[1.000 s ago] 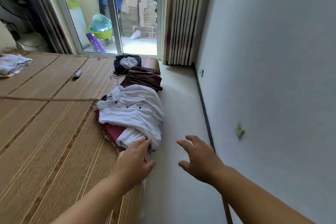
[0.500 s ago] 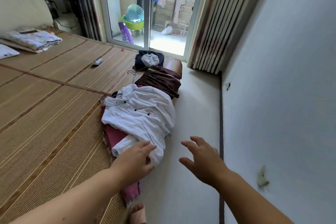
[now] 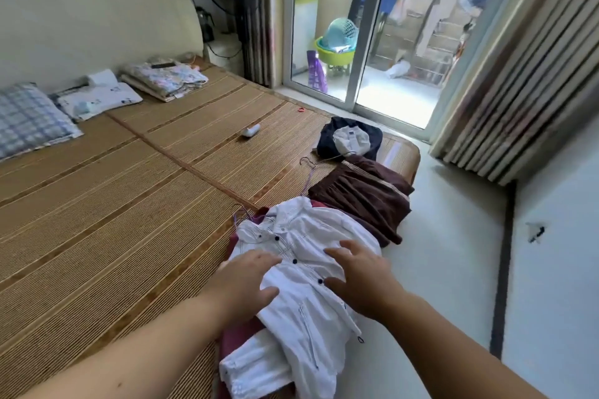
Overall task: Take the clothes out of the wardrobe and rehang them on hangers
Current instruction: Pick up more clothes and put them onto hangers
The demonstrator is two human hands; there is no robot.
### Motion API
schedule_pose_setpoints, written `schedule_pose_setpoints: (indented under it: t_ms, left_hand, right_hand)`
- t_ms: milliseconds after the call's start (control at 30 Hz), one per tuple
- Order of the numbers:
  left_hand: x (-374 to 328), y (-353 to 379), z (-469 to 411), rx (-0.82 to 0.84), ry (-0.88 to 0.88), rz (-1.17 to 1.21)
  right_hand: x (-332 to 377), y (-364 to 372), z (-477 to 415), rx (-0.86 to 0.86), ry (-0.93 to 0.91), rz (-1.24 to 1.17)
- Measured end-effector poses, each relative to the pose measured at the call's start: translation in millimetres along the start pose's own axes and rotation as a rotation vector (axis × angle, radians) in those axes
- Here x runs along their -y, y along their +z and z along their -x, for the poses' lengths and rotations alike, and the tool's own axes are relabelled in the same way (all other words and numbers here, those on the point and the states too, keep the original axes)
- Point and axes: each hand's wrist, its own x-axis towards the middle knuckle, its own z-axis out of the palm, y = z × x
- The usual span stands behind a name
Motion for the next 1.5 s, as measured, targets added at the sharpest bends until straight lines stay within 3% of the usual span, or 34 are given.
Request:
schedule_pose_setpoints:
  t_ms: [367,567,900,1100,1233,1367,1500]
  left_hand:
    - [20,17,-161,-0.156,-0.583,0.256]
    - [22,35,-217,-0.173,-0.761,0.348]
    - [92,115,-268,-0.101,-0.904,0.437]
    - [166,159,-327,-0.170,-0.929,0.424]
    - [198,192,-345,-0.095,-0.948,0.377]
    - [204,218,-347,-0.030,-0.947,0.415]
    - [201,218,-346,-0.055,-0.930,0.459]
  right_hand:
    - [-62,-27,-273,0.235,-0.467,0.194]
    - [-76,-32,-367,0.366,-0.627,0.359]
    - [-67,79,-478,0.513,-0.569,0.294]
    - [-50,167,-554,0.517,-0.485,0.198]
    - [-50,214,-587,0.608,-0.398,0.233]
    - [-49,241,-600,0.578,-0.390,0.298]
    - [-43,247,-602,0.621,-0.400,0.414]
